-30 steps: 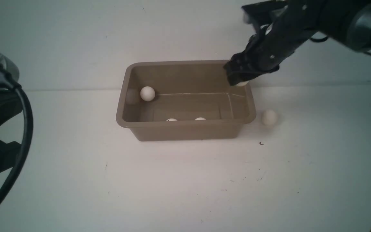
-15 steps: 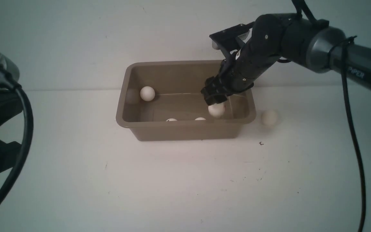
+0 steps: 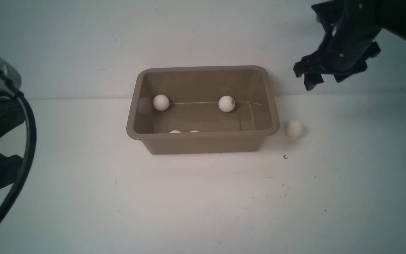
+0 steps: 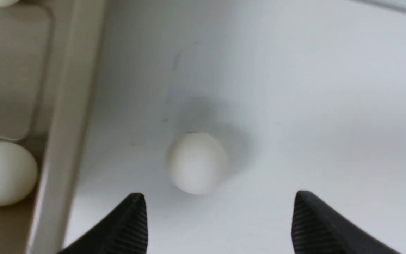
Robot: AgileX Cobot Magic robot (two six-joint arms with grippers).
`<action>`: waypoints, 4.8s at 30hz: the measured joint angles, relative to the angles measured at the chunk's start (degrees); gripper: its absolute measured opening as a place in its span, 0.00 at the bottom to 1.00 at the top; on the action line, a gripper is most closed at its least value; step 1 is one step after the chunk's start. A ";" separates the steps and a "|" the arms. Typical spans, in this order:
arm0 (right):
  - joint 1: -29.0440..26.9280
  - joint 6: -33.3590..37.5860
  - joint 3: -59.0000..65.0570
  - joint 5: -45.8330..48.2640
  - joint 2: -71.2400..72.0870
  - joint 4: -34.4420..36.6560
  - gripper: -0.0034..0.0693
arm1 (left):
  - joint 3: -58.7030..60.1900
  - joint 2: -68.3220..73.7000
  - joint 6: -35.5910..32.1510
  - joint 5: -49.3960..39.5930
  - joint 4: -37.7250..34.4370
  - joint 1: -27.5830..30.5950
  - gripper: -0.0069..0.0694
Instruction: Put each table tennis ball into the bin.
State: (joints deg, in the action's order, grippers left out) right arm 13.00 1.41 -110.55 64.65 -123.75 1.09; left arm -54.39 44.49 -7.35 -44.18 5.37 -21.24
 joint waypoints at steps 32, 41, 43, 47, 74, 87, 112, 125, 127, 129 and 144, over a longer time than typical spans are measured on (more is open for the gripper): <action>0.38 0.08 -0.07 -6.50 -9.56 0.67 0.54 | 0.00 0.00 0.00 0.00 0.00 0.00 0.09; 0.38 0.13 -0.42 -6.02 -9.07 -3.07 0.53 | 0.00 0.00 0.00 0.00 0.00 0.00 0.09; 0.38 0.13 -1.26 -4.86 -7.90 -6.33 0.53 | 0.00 0.00 0.00 0.00 0.00 0.00 0.09; 0.50 0.83 -7.39 -4.10 -4.10 -6.08 0.53 | 0.00 0.00 0.00 0.00 0.00 0.00 0.09; 11.21 11.64 -15.87 1.51 -12.80 11.37 0.60 | 0.00 0.00 0.00 -0.64 0.00 0.00 0.09; 11.21 10.16 -22.68 -2.10 4.89 -1.45 0.05 | 2.18 -3.81 -3.06 3.76 0.05 0.00 0.09; 8.97 -1.97 58.86 -37.00 82.33 -18.00 0.03 | 31.82 -35.40 1.62 18.50 0.40 0.00 0.09; 8.97 -25.07 79.79 -30.78 98.91 -32.95 0.02 | 31.98 -38.79 4.80 17.01 -0.89 0.00 0.09; 8.97 -25.12 79.85 -30.52 98.91 -33.22 0.02 | 31.98 -40.29 4.93 15.96 -1.12 0.00 0.09; 8.97 -25.19 79.98 -30.32 98.91 -33.85 0.02 | 31.98 -41.78 4.99 15.01 -1.12 0.00 0.09; 8.97 -25.66 80.10 -28.29 98.96 -34.40 0.02 | 31.98 -45.34 5.53 8.32 -1.52 0.00 0.09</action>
State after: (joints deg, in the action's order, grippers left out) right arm 21.96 -24.24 -30.45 36.36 -24.79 -33.30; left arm -22.40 -0.84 -1.81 -35.86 3.85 -21.24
